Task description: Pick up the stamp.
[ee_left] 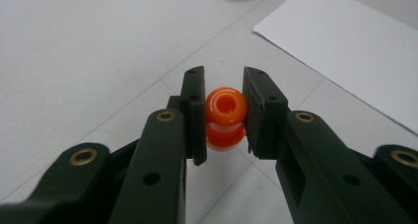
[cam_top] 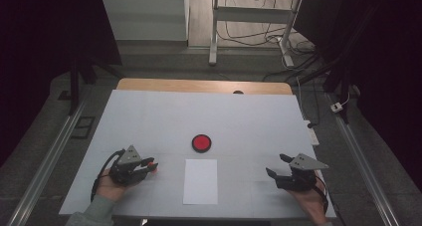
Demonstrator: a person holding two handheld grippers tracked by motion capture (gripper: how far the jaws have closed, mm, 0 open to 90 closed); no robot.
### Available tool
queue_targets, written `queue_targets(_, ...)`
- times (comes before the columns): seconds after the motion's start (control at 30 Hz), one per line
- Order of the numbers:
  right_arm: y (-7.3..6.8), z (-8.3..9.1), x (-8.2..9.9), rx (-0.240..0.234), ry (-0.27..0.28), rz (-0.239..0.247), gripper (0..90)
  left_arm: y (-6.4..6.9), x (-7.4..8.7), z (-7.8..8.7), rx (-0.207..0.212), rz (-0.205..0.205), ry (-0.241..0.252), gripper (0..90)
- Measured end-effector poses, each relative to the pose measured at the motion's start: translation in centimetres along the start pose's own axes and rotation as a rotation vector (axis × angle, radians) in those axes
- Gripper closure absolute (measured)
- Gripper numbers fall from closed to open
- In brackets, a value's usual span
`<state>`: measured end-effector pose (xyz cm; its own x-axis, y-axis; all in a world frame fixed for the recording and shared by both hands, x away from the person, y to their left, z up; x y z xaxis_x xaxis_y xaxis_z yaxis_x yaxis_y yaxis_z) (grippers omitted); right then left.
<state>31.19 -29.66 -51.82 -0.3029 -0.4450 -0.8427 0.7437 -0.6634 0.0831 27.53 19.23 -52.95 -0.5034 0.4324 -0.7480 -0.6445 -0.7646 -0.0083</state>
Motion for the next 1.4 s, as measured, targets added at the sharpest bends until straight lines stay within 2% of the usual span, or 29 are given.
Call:
queue_targets(0.87, 0.0, 0.0, -0.2, 0.002, 0.006, 0.005, 25.9, -0.1, -1.9, 1.7, 0.017, 0.045, 0.120, 71.8)
queue_targets(1.4, 0.0, 0.1, -0.3, 0.006, 0.011, 0.006, 26.6, 0.6, -3.8, 1.7, 0.039, 0.031, 0.165, 71.8)
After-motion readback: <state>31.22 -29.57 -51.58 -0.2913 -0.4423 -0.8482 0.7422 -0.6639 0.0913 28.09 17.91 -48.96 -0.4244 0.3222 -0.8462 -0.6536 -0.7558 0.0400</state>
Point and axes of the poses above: each handheld gripper's, and its own axes: z roughly backward along the jaws, x roughly out of its underside, y roughly to its right, the point moved 3 cm from there along -z, roughly forward along the jaws, and after that the axes turned 4 degrees about -x, right-handed, at the moved point
